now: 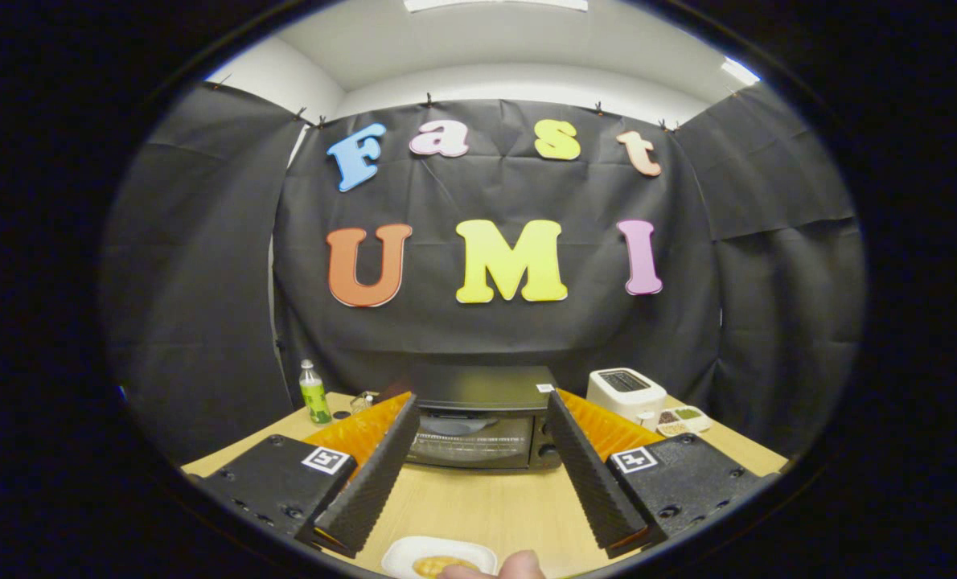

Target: Open the toaster oven, put the food inside, and close the toaster oven door.

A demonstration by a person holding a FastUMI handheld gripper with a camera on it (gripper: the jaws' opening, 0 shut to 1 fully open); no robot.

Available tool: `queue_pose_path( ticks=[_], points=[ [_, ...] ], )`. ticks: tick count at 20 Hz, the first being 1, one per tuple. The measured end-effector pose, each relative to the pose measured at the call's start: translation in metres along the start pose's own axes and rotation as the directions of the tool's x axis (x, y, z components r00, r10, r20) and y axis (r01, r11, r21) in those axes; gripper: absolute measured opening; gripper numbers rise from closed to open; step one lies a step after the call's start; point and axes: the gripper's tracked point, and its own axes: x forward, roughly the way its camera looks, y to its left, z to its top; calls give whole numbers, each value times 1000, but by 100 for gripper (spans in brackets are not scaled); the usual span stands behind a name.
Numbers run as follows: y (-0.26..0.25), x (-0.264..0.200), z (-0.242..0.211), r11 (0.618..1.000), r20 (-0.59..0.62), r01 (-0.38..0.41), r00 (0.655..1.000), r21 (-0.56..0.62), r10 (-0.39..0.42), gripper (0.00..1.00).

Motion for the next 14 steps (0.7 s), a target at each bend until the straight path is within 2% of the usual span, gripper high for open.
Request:
queue_pose_path(
  ticks=[4, 9, 14],
  points=[
    [19, 67, -18, 999, -51, -20, 998, 30, 21, 100],
    [31, 143, -57, 1000, -104, 7, 995, -30, -10, 100],
    [33, 184, -90, 999, -121, 44, 992, -23, -46, 100]
  ],
)
